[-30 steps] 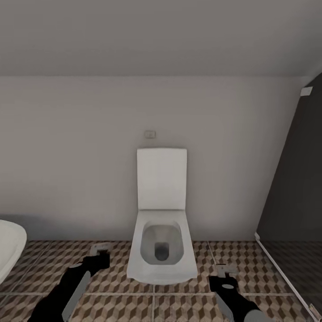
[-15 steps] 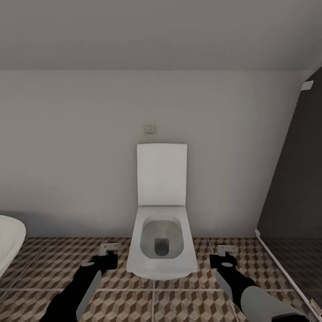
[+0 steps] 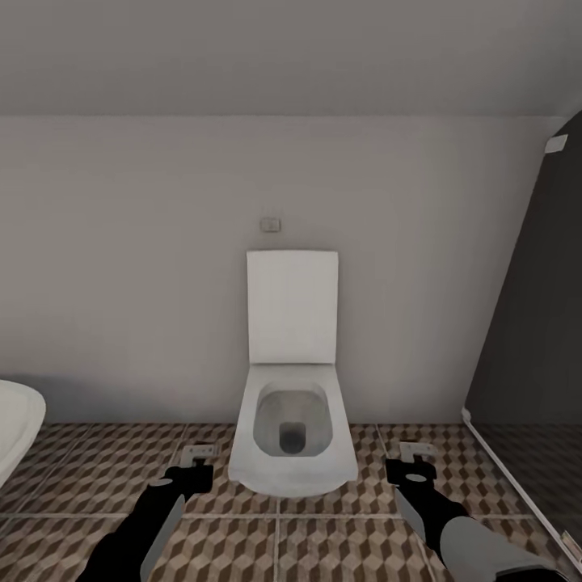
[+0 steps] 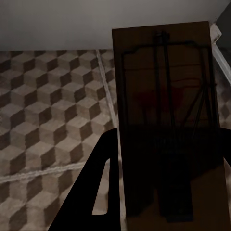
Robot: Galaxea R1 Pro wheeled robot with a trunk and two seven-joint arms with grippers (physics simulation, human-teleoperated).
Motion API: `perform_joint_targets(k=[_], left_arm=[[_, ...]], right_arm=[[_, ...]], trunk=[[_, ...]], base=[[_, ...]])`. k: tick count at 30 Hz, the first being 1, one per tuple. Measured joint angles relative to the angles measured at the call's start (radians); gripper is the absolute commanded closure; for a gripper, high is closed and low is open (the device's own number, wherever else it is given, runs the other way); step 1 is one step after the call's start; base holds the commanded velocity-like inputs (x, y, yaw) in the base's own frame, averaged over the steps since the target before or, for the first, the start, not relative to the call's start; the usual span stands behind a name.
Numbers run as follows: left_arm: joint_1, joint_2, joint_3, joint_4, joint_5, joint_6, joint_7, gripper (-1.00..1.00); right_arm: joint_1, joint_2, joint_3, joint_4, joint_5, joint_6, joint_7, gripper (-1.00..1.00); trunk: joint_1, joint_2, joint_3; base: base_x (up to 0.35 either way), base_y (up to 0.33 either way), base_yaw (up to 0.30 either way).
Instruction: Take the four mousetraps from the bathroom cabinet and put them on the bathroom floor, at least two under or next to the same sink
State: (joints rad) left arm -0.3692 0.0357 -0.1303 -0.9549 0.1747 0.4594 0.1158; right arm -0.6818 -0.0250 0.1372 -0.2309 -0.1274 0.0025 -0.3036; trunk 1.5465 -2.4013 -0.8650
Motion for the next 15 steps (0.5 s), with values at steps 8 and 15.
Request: perform_joint_targets(k=[8, 15], left_arm=[[0.000, 0.000, 0.000, 0.000, -0.001, 0.000, 0.000, 1.00], [0.000, 0.000, 0.000, 0.000, 0.000, -0.002, 0.000, 1.00]], right_arm=[[0.001, 0.002, 0.004, 0.000, 0.007, 0.001, 0.010, 1.00], [0.001, 0.001, 0.009, 0.000, 0.011, 0.007, 0.027, 1.00]], trunk=[[0.031, -0.056, -0.025], [0.054, -0.098, -0.048]], base=[[0.000, 0.000, 0.000], [0.000, 0.000, 0.000]])
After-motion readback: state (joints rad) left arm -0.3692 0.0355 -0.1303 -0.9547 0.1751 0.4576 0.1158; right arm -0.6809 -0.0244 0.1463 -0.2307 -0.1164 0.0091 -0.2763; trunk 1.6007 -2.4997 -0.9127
